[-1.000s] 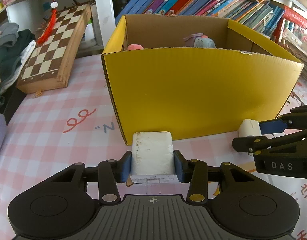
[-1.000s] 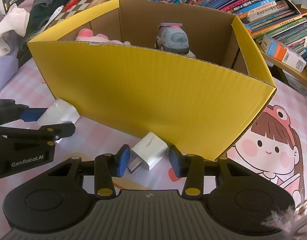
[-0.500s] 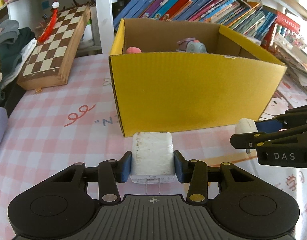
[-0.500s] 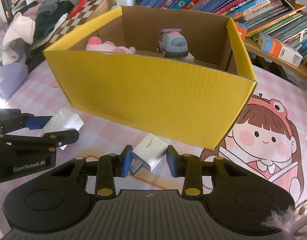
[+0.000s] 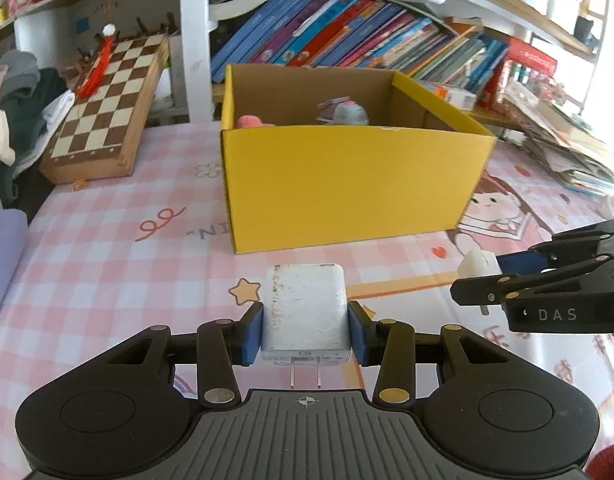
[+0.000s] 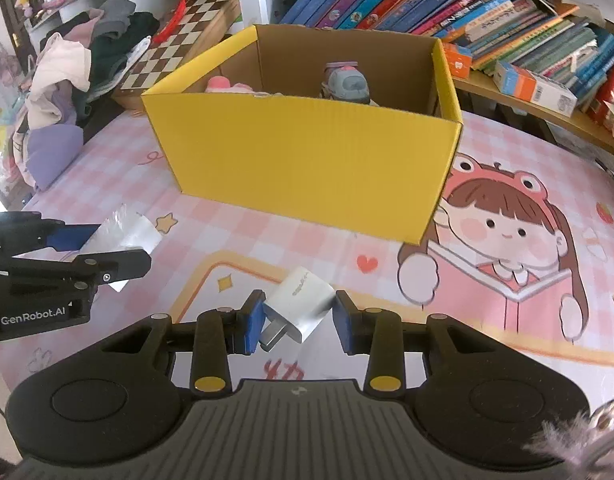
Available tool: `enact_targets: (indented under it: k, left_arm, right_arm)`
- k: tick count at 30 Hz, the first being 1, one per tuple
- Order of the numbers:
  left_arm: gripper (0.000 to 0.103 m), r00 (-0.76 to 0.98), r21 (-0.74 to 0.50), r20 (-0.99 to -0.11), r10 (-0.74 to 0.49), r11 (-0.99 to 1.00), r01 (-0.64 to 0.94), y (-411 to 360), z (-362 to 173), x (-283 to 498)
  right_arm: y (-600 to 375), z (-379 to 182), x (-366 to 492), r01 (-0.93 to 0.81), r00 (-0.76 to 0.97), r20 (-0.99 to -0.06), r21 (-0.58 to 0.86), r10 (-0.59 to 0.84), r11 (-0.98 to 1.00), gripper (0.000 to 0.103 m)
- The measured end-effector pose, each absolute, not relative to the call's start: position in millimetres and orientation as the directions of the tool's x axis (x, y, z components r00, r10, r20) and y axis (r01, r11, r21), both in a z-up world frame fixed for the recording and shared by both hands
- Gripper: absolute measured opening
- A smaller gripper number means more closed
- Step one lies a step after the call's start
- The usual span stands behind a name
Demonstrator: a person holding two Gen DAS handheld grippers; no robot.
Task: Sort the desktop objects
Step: 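Close the left tool on the white phone charger while the right tool holds the cube, then lift both chargers up over the yellow box with both tools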
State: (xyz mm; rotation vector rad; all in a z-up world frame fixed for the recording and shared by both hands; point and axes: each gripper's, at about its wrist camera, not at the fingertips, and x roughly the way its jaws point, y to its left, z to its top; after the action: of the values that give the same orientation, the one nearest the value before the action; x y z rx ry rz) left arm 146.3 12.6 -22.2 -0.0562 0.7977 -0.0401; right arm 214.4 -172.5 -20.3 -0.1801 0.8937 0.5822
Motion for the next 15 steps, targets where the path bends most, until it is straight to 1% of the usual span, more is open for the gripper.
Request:
enact_targets:
  k: [15]
  left_arm:
    - [0.041, 0.712, -0.058, -0.688, -0.138, 0.989, 0.136, -1.7, -7.9, 115.3]
  right_arm:
    - [-194.7, -13.9, 167.8, -0.469, 0.520, -0.781, 0.078, 0.347, 0.880, 0.034]
